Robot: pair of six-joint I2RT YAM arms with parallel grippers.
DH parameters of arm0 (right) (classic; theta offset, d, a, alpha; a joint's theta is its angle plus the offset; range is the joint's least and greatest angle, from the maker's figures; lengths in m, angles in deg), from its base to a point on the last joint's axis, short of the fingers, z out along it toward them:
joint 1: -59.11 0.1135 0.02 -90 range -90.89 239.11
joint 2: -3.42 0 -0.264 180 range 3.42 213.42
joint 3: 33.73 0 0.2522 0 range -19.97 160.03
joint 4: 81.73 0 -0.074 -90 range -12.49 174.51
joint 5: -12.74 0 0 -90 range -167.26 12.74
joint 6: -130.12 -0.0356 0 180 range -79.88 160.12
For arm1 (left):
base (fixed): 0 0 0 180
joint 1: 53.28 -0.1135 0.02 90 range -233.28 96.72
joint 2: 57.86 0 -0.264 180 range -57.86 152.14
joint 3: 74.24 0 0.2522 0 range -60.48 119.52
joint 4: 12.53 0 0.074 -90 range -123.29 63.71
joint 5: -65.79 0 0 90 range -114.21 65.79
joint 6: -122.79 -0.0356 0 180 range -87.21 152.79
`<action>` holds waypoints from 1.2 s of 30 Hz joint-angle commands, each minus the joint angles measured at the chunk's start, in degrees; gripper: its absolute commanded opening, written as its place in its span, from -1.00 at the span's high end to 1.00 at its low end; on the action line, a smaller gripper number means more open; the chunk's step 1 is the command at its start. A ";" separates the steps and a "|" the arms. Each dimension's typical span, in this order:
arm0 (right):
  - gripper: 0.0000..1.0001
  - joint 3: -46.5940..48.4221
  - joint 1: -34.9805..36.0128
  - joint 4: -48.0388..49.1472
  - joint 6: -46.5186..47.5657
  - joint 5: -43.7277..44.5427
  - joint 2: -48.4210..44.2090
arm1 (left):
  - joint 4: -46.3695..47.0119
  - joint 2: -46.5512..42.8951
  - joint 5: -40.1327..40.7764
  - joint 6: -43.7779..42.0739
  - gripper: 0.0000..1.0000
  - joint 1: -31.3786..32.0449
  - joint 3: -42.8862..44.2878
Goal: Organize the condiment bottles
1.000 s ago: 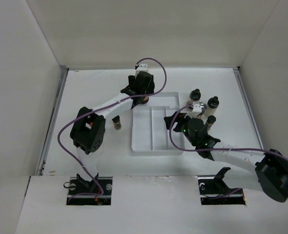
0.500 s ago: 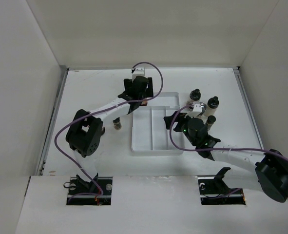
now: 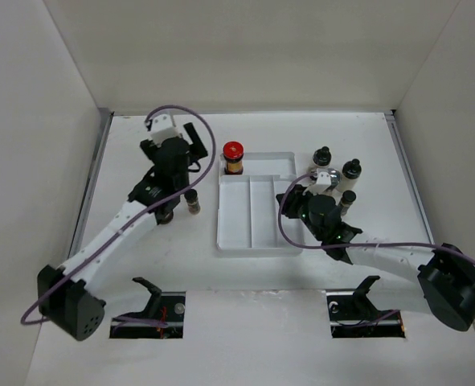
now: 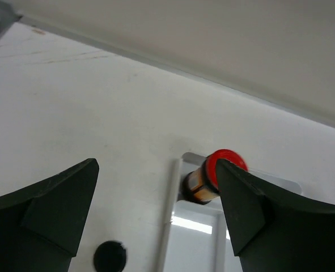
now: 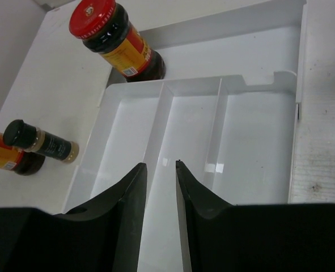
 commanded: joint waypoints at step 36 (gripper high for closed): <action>-0.54 2.52 0.01 2.03 -1.17 -4.04 3.01 | -16.93 -6.82 -4.08 12.75 -0.70 -15.91 -20.91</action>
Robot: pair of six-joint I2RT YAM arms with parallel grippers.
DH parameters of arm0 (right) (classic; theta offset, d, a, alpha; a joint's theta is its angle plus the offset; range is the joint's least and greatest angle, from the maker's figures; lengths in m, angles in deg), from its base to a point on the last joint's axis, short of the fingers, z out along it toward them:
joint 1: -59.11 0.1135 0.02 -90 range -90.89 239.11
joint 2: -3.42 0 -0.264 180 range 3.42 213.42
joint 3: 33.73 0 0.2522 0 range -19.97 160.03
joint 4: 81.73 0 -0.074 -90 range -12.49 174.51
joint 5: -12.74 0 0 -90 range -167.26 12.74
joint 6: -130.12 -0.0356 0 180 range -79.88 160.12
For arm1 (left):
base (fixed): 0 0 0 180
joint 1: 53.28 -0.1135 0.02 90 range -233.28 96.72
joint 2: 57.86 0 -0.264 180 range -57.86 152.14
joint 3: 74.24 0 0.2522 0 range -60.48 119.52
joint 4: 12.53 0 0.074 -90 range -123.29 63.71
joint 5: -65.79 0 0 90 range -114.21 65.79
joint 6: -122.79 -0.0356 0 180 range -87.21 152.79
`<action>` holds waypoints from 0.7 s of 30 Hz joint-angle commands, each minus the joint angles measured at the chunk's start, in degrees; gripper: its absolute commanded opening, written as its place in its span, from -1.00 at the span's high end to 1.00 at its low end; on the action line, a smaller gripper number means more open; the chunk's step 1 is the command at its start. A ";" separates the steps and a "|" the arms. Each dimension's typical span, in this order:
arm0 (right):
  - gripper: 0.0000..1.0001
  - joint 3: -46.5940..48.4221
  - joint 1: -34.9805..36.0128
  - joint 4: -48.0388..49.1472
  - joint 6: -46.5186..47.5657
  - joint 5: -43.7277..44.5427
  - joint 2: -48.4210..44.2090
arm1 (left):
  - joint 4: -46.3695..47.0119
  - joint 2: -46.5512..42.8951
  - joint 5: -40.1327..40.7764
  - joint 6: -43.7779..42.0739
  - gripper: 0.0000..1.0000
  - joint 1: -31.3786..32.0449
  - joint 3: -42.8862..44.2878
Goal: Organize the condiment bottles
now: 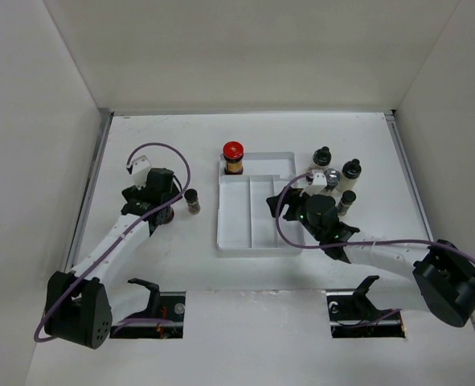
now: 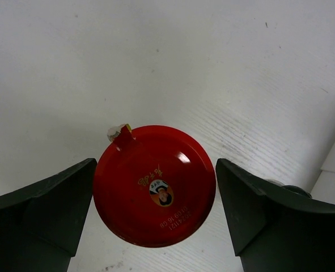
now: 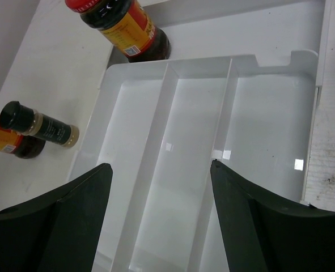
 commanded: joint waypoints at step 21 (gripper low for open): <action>-0.67 -1.08 -2.09 4.86 -0.88 1.43 -4.47 | 6.04 -10.04 6.29 -5.28 0.23 1.83 11.04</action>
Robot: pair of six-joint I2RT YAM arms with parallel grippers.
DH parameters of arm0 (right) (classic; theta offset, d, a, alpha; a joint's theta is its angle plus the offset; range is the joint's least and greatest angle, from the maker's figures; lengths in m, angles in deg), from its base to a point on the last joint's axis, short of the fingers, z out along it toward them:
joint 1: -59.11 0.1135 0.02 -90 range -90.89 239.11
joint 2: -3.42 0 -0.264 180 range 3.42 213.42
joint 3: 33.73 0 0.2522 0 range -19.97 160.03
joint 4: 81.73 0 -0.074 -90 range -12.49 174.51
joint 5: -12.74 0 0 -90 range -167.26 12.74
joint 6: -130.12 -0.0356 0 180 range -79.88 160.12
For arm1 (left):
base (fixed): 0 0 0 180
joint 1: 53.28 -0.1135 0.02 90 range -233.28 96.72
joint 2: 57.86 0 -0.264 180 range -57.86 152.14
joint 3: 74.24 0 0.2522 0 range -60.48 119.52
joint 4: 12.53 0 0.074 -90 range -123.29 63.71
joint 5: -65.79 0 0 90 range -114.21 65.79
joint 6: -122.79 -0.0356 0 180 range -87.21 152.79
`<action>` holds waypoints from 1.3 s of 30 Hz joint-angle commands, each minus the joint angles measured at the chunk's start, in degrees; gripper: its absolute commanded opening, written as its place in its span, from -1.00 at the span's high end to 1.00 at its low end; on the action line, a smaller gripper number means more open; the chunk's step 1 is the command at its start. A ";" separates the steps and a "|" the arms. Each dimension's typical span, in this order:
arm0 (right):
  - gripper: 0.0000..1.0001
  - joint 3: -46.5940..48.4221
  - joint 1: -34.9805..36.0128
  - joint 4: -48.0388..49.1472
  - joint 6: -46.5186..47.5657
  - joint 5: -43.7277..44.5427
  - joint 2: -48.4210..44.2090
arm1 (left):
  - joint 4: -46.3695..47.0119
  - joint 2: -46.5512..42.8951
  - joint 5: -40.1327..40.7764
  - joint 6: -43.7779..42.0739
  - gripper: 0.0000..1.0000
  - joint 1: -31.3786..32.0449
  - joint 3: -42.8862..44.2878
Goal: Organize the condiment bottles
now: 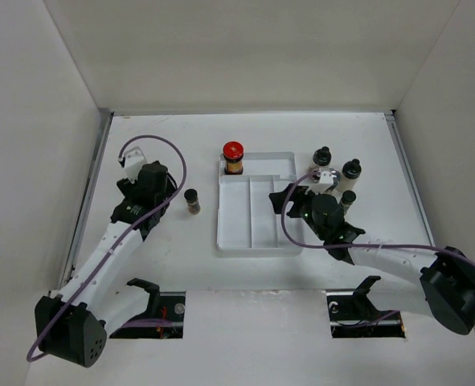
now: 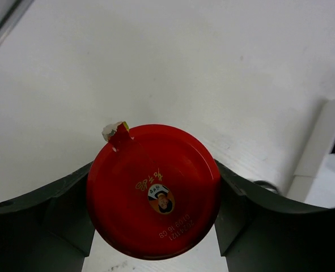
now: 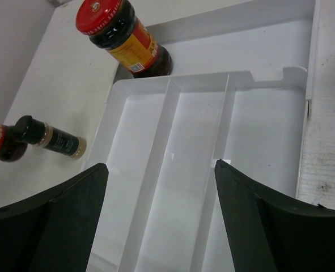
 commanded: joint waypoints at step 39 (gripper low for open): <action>-0.67 -3.33 -2.74 4.27 -2.25 7.06 -6.35 | 24.20 57.97 -4.68 -13.17 0.22 25.77 59.24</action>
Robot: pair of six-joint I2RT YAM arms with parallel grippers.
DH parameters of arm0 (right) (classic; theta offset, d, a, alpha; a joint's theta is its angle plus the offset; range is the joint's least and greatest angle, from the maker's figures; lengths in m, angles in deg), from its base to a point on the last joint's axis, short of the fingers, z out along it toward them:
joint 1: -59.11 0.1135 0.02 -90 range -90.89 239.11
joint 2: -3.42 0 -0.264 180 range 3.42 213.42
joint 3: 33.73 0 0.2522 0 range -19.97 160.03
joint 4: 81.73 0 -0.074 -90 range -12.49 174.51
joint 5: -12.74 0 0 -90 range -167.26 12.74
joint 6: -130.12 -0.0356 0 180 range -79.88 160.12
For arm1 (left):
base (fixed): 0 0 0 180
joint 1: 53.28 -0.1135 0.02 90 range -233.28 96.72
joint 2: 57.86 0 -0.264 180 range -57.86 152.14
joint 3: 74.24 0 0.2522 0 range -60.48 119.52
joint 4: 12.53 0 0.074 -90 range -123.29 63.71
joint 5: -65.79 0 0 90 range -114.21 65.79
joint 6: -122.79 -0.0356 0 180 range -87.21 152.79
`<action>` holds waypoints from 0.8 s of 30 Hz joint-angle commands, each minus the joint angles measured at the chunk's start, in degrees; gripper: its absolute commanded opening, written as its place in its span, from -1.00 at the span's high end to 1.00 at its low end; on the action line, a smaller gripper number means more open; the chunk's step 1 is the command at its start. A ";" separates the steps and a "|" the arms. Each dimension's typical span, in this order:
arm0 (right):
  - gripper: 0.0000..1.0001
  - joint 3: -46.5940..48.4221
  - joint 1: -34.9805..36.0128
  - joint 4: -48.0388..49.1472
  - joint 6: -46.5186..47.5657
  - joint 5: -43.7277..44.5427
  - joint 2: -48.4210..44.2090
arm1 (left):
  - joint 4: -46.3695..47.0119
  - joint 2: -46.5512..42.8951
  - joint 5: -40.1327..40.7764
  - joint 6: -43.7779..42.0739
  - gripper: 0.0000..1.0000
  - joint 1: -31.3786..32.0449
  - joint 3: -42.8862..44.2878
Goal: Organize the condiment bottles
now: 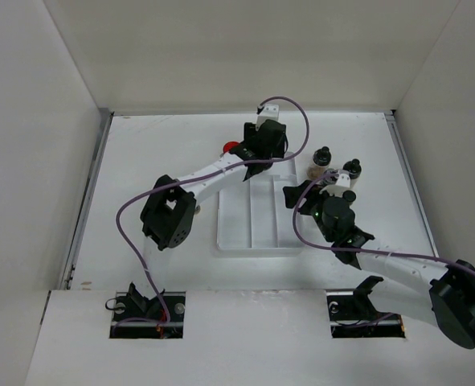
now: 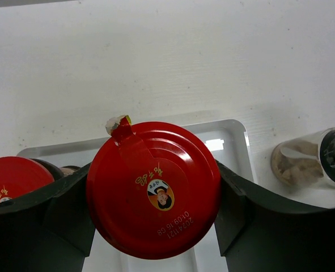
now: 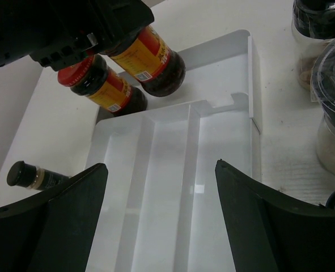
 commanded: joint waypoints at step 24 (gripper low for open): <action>-0.70 0.74 0.08 3.12 -0.11 0.61 1.54 | 13.51 0.09 -0.78 2.46 -0.02 -2.11 -5.53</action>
